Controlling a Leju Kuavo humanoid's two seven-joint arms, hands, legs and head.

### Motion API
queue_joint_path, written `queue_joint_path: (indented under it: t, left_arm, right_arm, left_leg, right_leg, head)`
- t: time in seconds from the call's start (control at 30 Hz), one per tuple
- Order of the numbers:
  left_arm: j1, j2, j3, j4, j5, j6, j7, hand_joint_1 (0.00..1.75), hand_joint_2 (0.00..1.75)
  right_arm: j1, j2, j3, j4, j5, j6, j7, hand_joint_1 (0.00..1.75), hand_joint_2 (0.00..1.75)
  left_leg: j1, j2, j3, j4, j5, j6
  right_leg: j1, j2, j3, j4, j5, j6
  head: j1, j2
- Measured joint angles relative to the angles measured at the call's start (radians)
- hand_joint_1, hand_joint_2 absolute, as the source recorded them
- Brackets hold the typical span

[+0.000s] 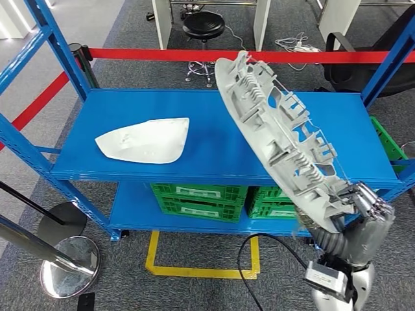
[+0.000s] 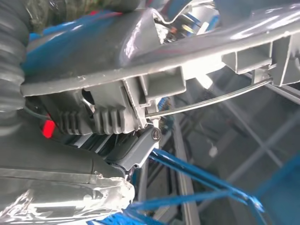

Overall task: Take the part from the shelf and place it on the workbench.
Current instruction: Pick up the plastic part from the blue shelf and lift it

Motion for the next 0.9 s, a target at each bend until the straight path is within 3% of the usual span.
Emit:
queue_joint_path:
  t: [0.17, 0.33, 0.57, 0.7, 0.83, 0.9]
  left_arm:
    - [0.0, 0.0, 0.0, 0.0, -0.004, 0.003, 0.001, 0.0, 0.0]
    - [0.0, -0.001, 0.0, 0.0, -0.01, 0.002, 0.003, 0.0, 0.0]
    - [-0.002, -0.001, -0.002, 0.0, -0.022, -0.003, -0.015, 0.0, 0.0]
    - [-0.002, -0.001, -0.012, 0.0, -0.037, -0.015, -0.037, 0.0, 0.0]
    - [-0.001, 0.0, -0.021, 0.0, -0.05, -0.032, -0.061, 0.0, 1.75]
    - [-0.001, 0.001, -0.027, 0.0, -0.056, -0.049, -0.08, 0.0, 1.75]
  right_arm:
    - [0.038, 0.065, -0.011, -0.058, 0.055, 0.0, -0.093, 1.75, 1.75]
    - [0.063, 0.139, -0.028, -0.073, 0.18, 0.0, -0.133, 1.75, 1.75]
    - [0.038, 0.158, 0.011, 0.035, 0.252, 0.001, 0.002, 1.75, 1.75]
    - [0.016, 0.159, 0.047, 0.122, 0.278, 0.001, 0.022, 1.75, 1.75]
    - [0.008, 0.159, 0.068, 0.162, 0.294, 0.001, 0.022, 1.75, 1.75]
    - [0.004, 0.159, 0.073, 0.173, 0.31, 0.001, 0.022, 1.75, 1.75]
  left_leg:
    - [0.0, 0.0, 0.0, 0.0, 0.0, 0.0]
    - [0.001, 0.0, 0.0, 0.0, 0.0, 0.0]
    - [0.0, 0.0, 0.0, 0.0, 0.001, -0.001]
    - [0.0, 0.0, 0.0, 0.0, 0.001, -0.001]
    - [0.001, 0.0, 0.0, 0.0, 0.001, -0.001]
    - [0.001, 0.0, 0.0, 0.0, 0.001, -0.001]
  right_leg:
    - [0.0, 0.0, 0.0, 0.0, 0.0, 0.0]
    - [0.001, 0.0, 0.0, 0.0, 0.0, 0.0]
    - [0.0, 0.0, 0.001, 0.0, 0.0, 0.0]
    - [0.0, 0.0, 0.0, 0.0, 0.001, 0.0]
    - [0.001, 0.0, 0.0, 0.0, 0.001, 0.0]
    - [0.001, 0.0, 0.0, 0.0, 0.0, 0.0]
  head:
    - [0.0, 0.0]
    - [0.0, 0.0]
    - [0.0, 0.0]
    - [0.0, 0.0]
    - [0.0, 0.0]
    - [0.0, 0.0]
